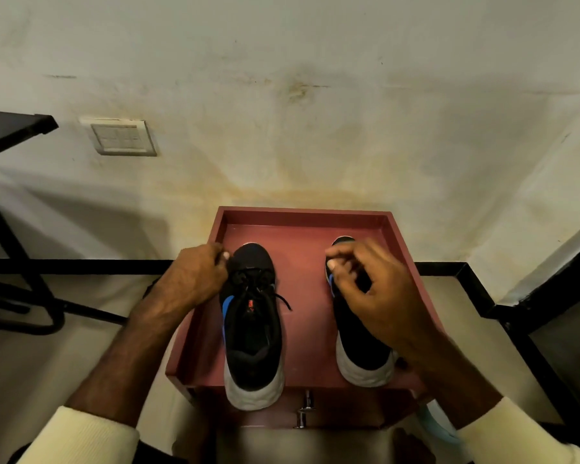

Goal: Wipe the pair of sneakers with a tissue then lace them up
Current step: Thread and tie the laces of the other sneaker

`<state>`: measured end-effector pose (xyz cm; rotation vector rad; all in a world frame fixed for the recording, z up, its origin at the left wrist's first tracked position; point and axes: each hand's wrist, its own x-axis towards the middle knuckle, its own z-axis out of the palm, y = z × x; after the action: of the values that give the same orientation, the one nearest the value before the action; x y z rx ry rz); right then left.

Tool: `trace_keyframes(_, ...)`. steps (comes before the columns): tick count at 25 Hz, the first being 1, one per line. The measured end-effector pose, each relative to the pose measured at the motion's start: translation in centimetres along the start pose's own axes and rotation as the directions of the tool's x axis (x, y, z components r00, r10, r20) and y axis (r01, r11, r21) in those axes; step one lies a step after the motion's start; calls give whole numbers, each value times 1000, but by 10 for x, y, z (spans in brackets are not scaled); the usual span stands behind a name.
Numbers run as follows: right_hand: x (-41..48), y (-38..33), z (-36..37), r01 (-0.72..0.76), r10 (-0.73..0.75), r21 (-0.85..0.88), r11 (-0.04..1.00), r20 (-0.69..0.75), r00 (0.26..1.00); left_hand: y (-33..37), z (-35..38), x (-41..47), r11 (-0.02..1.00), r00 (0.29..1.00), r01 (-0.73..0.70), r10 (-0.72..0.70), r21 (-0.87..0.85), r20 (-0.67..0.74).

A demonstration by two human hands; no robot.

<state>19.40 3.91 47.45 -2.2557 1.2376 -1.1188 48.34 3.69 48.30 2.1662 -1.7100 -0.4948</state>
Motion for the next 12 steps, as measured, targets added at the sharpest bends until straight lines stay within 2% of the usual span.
trace_keyframes(3,-9,-19,47,-57,39,105,993,165,986,-15,5,-8,998,994,43,-39,-38,99)
trace_keyframes(5,-10,-21,72,-131,103,110,985,226,969,-20,7,-13,997,990,55,-47,-57,136)
trace_keyframes(9,-4,-21,97,-190,164,64,980,289,943,-22,12,-23,994,973,46,-22,-99,229)
trace_keyframes(12,2,-21,98,-212,192,40,976,288,938,-21,13,-28,993,971,22,7,-120,241)
